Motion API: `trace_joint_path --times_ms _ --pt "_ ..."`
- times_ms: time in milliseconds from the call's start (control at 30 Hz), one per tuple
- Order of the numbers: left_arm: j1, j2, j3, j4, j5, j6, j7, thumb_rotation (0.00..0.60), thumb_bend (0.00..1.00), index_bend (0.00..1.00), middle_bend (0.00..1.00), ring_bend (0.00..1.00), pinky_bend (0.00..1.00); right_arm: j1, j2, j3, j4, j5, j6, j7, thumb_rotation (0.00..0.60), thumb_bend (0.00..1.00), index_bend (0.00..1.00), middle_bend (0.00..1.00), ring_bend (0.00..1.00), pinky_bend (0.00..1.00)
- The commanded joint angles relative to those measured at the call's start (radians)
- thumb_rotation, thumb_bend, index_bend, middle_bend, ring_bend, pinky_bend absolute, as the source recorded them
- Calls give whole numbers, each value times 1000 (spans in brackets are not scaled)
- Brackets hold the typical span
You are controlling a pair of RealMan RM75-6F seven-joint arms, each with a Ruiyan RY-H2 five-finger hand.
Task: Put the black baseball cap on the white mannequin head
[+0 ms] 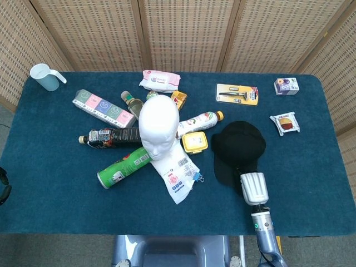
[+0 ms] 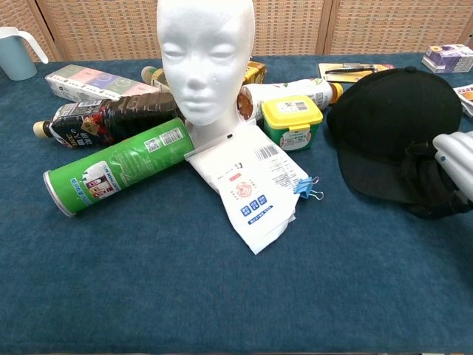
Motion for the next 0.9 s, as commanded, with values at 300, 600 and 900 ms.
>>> trace_joint_path --times_ms 300,600,900 --pt "3 2 0 -2 -3 2 -1 600 349 551 415 289 300 46 -17 75 63 18 34 51 600 313 472 534 620 748" --pt "4 4 -1 -1 -7 2 -4 600 349 550 415 289 299 120 -15 126 86 43 -17 24 600 313 436 491 566 705" --pt "15 13 2 -1 -18 6 -10 600 349 550 415 289 299 189 -32 205 155 128 -72 10 600 381 407 395 489 639"
